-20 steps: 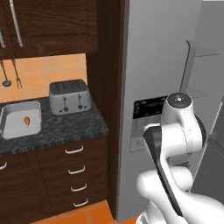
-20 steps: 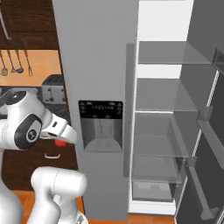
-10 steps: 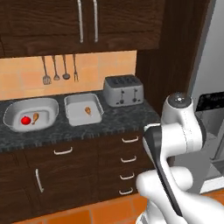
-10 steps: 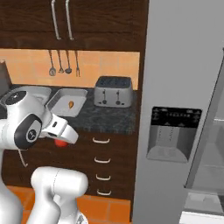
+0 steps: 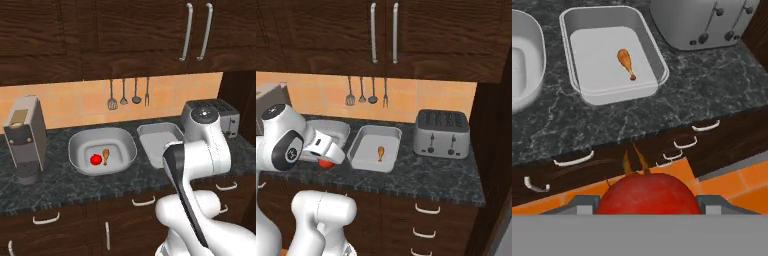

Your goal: Place one tomato and one chicken drumstick in each tupperware on the nearby counter, to pack two identical lunches.

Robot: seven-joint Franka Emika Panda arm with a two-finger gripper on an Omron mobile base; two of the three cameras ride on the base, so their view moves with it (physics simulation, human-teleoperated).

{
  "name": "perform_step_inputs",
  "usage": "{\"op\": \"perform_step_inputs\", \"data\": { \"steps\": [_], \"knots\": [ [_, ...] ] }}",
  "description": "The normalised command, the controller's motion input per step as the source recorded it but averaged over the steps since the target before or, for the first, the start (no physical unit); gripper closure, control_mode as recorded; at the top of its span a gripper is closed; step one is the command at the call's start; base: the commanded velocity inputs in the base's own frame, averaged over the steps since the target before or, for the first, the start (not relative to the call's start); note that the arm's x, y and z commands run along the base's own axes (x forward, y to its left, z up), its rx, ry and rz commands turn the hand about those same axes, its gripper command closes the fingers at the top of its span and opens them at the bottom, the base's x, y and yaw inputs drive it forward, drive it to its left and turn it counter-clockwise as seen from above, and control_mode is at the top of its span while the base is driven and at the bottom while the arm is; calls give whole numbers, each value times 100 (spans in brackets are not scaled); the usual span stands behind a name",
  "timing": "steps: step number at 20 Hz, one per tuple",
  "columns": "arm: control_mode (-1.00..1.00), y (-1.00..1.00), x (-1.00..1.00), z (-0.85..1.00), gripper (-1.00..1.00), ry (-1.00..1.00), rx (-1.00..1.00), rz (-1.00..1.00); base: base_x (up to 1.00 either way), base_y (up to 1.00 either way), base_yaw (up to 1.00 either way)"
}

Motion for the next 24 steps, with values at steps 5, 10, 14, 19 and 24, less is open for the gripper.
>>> {"op": "perform_step_inputs", "data": {
  "steps": [5, 10, 14, 19, 24],
  "knots": [
    [100, 0, 0, 0, 100, 0, 0, 0, 91, 15, 0],
    [-100, -36, 41, -45, 100, 9, 0, 4, 0, 0, 0],
    [-100, -43, 88, -64, 100, 0, 9, 18, 0, 0, 0],
    [-100, -34, 100, -40, 100, 12, 21, 14, 0, 0, 0],
    [-100, -9, 100, -27, 100, 23, 10, 12, 0, 0, 0]
  ]
}}
